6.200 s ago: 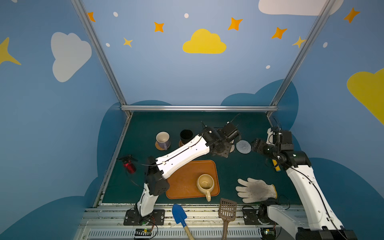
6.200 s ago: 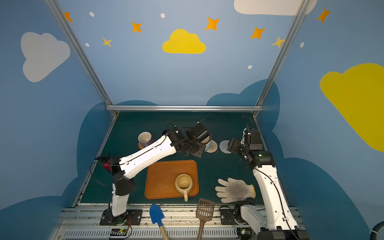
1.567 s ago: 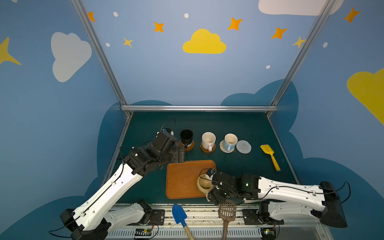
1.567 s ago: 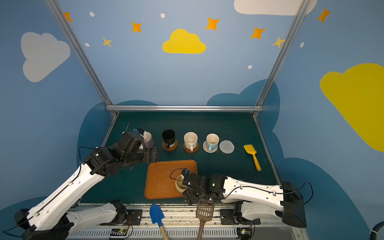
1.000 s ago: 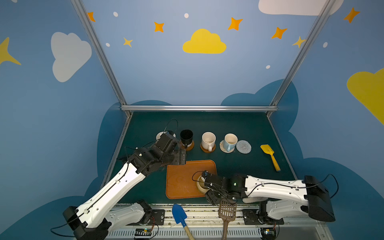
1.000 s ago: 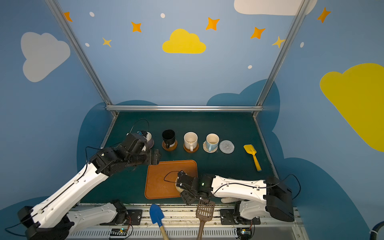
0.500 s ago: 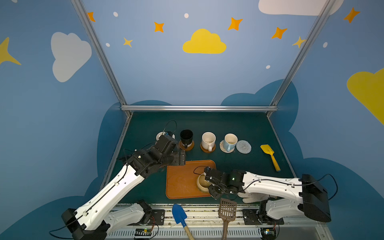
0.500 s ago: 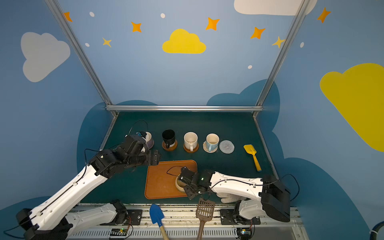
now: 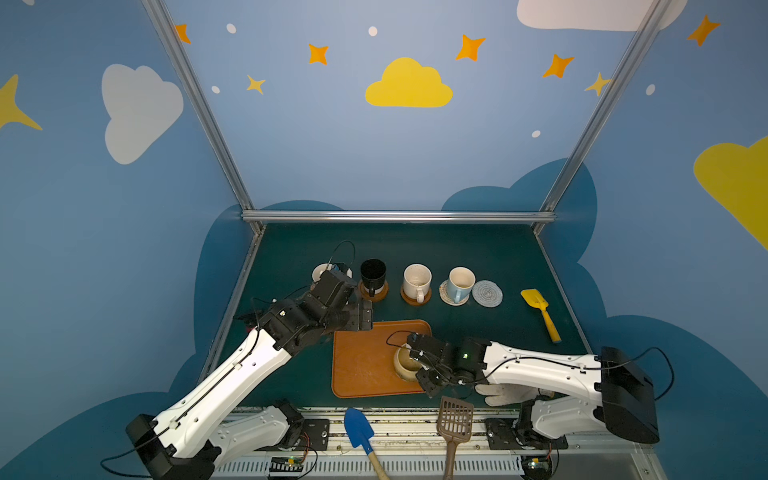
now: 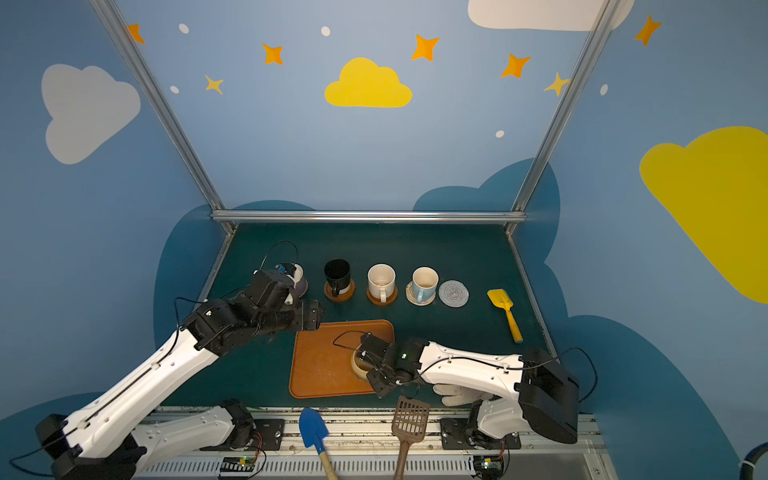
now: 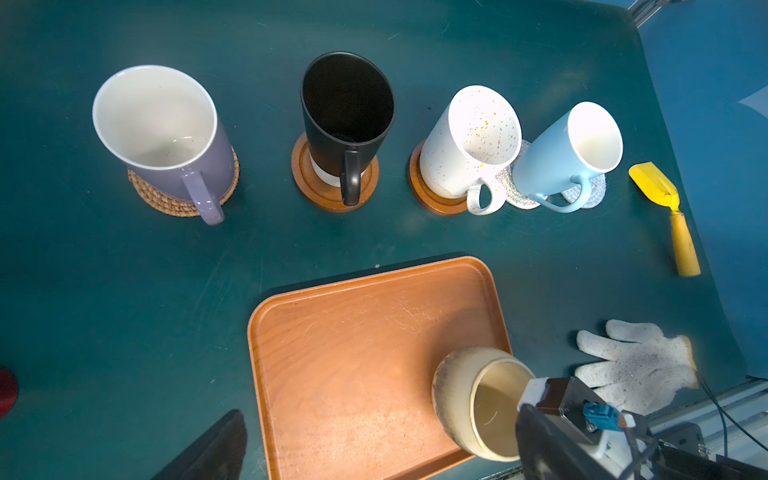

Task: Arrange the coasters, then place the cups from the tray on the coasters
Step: 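Grasp the beige mug on the tray with the right gripper while left gripper withdraws, then lift the beige mug and carry it toward the last woven coaster with the right gripper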

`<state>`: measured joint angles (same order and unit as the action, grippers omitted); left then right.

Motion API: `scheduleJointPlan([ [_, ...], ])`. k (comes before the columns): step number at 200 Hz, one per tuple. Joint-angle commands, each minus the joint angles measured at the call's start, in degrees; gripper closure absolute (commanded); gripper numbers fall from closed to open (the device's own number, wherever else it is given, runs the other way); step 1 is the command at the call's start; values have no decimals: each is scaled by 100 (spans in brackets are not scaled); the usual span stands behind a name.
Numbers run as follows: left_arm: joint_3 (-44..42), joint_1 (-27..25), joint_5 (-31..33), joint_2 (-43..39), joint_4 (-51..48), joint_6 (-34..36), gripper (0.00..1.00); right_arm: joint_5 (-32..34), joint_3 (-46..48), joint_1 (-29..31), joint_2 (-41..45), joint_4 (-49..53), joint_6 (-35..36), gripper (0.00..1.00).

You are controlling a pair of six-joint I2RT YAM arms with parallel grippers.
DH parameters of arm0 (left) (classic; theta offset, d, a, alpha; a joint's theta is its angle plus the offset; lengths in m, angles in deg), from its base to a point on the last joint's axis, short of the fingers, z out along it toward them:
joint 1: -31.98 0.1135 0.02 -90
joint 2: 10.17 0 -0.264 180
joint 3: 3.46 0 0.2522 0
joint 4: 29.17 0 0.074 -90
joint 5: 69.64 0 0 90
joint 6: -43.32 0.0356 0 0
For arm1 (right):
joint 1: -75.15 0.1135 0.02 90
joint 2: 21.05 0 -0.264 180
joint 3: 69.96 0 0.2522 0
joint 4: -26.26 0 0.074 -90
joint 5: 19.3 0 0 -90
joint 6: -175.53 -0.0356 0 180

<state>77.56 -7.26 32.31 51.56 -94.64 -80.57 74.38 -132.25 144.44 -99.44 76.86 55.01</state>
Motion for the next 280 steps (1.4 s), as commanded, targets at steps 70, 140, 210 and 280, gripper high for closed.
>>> scheduleJointPlan([
  [70, -67, 88, -174, 49, 204, 101, 0, 418, -247, -96, 432, 40, 161, 100],
  [140, -82, 119, -295, 115, 360, 151, 0, 736, -472, -310, 1023, 553, 61, 100],
  [210, -65, 128, -1526, 264, 1121, 328, 0, 1224, -306, -1010, 2247, 1667, -404, 100],
  [280, -275, 68, -3329, 717, 2669, 108, 0, 840, -382, -2645, 2163, 2128, -192, 100],
])
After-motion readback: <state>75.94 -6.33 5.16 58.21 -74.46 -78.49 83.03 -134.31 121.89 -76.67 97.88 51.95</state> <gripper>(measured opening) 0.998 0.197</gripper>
